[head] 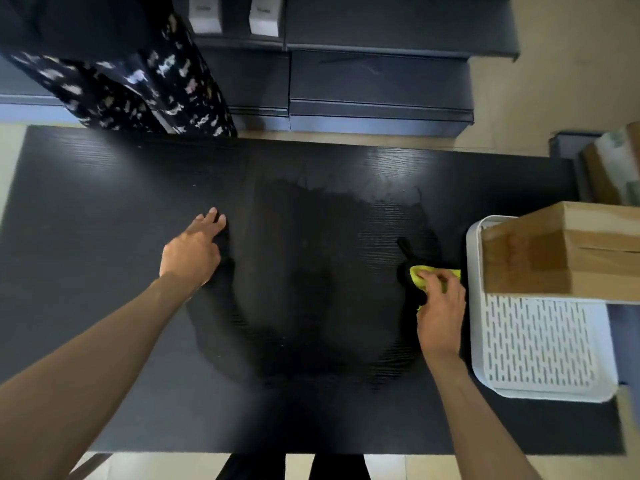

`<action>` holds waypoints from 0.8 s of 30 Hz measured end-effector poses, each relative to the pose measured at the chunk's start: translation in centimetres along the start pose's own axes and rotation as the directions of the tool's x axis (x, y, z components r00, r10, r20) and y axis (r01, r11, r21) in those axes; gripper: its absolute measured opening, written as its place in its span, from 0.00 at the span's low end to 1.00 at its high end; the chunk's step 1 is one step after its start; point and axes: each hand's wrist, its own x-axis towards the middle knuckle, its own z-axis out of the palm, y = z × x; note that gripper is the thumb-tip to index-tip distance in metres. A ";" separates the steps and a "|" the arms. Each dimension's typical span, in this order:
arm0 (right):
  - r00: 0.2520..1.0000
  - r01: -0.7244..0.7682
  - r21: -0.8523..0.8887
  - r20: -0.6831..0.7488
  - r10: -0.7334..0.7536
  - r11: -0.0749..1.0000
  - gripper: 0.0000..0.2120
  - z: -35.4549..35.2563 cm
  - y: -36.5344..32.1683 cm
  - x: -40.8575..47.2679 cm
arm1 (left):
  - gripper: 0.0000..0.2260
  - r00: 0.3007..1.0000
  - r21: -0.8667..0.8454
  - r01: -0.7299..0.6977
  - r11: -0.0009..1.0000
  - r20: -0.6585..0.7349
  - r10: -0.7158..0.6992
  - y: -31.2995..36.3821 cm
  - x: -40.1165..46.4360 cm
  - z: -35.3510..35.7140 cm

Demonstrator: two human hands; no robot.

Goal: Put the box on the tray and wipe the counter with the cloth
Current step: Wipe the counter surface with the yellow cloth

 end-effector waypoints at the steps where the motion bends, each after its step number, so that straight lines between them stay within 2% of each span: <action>1: 1.000 0.000 0.004 -0.014 0.000 1.000 0.34 0.0 0.3 0.8 | 0.29 1.000 0.015 0.000 1.000 0.009 0.000 0.0 -0.1 -0.1; 7: 1.000 0.007 -0.054 0.004 -0.007 0.998 0.33 0.3 -0.1 4.2 | 0.36 0.996 0.060 -0.057 0.997 0.065 0.053 -0.9 -0.1 -0.5; 10: 0.993 0.113 -0.049 0.029 -0.111 0.992 0.33 0.5 -2.1 3.8 | 0.38 0.992 0.080 -0.085 0.993 0.100 0.077 -1.3 0.1 -0.7; 18: 0.926 0.341 0.110 0.130 -0.354 0.934 0.28 4.6 -12.9 1.5 | 0.41 0.964 0.115 -0.154 0.981 0.235 0.123 -2.2 0.7 -1.7; 24: 0.846 0.455 0.206 0.204 -0.492 0.867 0.27 7.2 -21.7 -1.9 | 0.43 0.883 0.138 -0.293 0.946 0.420 0.212 -4.6 2.7 -4.7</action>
